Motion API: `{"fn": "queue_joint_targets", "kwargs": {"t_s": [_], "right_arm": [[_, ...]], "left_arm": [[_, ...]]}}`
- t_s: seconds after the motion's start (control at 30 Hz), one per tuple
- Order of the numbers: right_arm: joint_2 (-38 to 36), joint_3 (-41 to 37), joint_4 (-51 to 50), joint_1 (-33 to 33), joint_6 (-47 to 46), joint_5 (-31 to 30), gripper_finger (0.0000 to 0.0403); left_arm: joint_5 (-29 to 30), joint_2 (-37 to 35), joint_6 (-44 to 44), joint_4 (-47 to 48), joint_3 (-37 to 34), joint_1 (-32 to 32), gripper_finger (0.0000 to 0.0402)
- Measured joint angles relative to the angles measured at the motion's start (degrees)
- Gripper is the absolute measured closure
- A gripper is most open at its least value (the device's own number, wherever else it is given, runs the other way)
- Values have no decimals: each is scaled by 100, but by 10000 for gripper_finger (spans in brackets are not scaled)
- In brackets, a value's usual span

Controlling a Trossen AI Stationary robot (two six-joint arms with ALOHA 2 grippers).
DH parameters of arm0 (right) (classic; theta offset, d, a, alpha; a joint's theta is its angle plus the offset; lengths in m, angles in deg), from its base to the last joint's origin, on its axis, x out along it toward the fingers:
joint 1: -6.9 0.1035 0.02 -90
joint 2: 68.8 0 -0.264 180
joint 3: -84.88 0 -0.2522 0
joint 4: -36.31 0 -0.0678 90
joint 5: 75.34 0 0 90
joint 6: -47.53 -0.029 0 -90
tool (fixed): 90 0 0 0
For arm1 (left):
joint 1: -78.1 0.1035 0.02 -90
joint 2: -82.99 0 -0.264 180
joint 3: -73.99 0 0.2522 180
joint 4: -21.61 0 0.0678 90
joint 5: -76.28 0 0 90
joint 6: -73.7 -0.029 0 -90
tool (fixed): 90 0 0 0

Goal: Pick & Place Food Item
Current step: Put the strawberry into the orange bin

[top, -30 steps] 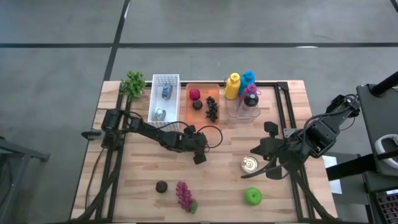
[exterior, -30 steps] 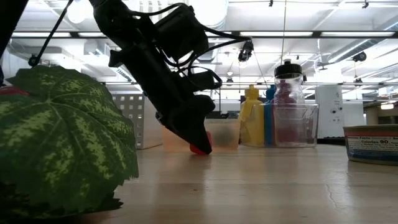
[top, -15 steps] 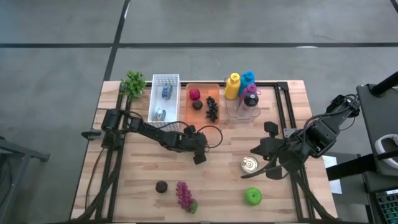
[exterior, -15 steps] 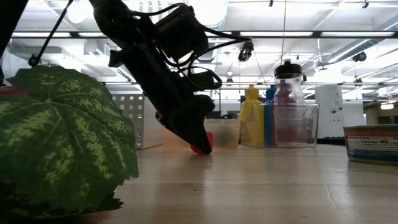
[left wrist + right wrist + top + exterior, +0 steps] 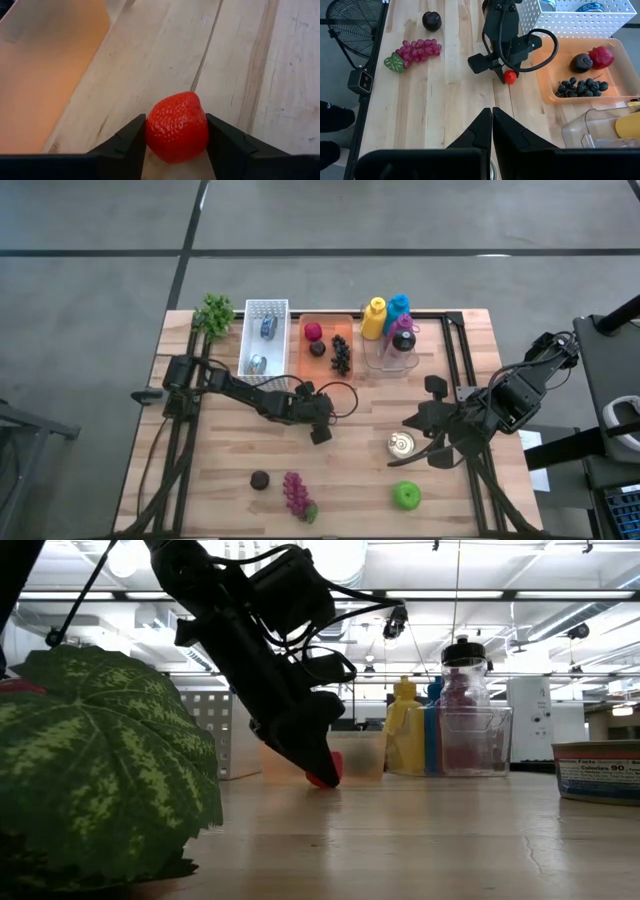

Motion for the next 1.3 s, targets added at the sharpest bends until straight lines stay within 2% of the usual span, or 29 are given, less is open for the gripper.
{"fn": "queue_joint_targets", "kwargs": {"t_s": [0.3,0.5,0.7,0.87,1.1,1.3], "right_arm": [[0,0,-10,-1,2,-7,394],[2,0,-18,-2,2,-11,394],[2,0,-35,-2,20,-25,394],[2,-9,-40,-2,17,-149,394],[2,-9,-30,-2,3,-164,394],[2,-9,-27,-2,2,-178,394]], "left_arm": [[-2,-526,1,107,132,7,237],[111,-837,20,763,593,161,233],[284,-848,23,1507,1291,550,234],[287,-848,70,1758,1605,1015,234],[285,-844,464,1843,1504,1644,233],[259,-833,821,1809,1311,1816,234]]}}
